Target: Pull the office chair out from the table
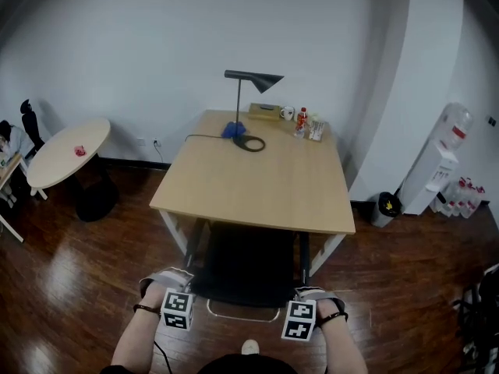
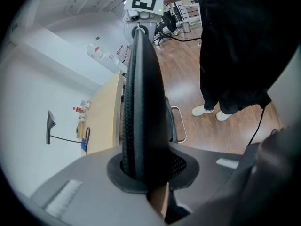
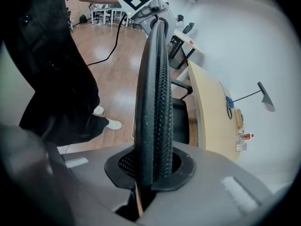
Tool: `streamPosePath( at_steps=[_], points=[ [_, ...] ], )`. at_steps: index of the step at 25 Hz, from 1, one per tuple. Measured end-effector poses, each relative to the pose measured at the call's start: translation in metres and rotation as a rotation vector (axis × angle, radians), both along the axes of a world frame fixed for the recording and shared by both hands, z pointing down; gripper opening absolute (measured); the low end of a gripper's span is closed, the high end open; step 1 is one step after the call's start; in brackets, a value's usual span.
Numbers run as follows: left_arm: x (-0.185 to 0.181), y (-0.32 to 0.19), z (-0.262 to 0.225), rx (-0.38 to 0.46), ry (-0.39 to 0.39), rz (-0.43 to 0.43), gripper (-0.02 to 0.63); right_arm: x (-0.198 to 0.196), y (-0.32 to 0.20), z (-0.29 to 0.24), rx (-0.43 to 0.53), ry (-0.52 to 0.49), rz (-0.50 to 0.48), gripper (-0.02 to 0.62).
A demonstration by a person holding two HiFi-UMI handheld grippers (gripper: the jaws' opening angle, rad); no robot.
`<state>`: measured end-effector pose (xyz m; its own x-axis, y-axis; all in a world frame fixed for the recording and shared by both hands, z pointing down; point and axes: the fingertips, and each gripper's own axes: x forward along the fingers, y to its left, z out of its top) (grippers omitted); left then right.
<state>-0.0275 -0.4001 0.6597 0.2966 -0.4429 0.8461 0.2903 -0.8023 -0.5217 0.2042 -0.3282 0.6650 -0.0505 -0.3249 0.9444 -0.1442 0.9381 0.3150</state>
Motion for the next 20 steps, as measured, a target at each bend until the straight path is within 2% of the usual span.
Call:
streamPosePath(
  at_steps=[20],
  points=[
    [-0.021,0.096,-0.003,-0.026,-0.01,0.019,0.048,-0.022,0.098,-0.001,-0.018,-0.001,0.046,0.054]
  ],
)
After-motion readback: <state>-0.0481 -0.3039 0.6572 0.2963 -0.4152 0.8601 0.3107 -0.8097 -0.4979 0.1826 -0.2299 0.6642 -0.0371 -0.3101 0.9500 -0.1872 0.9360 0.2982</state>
